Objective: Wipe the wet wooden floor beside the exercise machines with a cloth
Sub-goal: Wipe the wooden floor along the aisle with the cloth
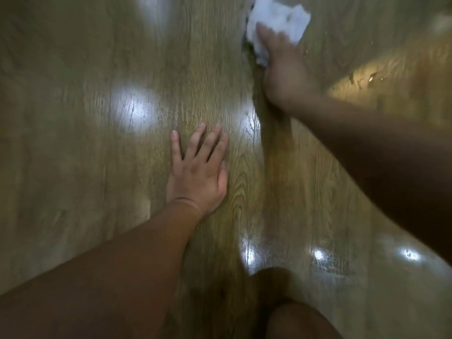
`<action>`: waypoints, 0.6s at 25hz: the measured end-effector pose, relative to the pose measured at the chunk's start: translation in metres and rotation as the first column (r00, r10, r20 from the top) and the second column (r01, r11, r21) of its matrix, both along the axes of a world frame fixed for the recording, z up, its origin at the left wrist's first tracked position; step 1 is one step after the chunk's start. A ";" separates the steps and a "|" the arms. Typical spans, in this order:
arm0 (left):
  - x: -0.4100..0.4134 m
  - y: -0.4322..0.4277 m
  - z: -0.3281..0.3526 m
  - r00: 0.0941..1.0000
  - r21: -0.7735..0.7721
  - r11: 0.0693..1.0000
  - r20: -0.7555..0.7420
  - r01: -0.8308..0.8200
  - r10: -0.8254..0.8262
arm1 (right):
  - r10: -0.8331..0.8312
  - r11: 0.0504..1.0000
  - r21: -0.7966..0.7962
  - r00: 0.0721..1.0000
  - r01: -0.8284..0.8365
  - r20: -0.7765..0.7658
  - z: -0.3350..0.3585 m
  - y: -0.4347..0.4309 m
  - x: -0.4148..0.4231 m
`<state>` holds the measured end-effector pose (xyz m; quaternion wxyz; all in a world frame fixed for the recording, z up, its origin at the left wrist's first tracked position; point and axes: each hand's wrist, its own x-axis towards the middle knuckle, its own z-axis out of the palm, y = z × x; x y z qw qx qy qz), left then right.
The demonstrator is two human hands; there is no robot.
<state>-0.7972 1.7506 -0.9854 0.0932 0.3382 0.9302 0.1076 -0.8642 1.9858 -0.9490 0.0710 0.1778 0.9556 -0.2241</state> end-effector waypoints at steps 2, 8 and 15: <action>-0.002 -0.002 -0.002 1.000 0.012 1.000 -0.009 -0.011 0.011 | 0.214 0.966 0.177 0.969 -0.190 -0.123 -0.011 -0.022 0.106; -0.001 -0.003 -0.002 0.999 -0.001 1.000 -0.026 0.019 -0.019 | 0.951 0.218 0.124 0.239 -0.968 0.195 -0.014 0.023 0.168; 0.002 0.000 0.001 1.000 0.000 1.000 -0.007 0.007 -0.007 | 0.040 0.992 0.124 0.999 -0.038 -0.011 -0.011 0.025 -0.034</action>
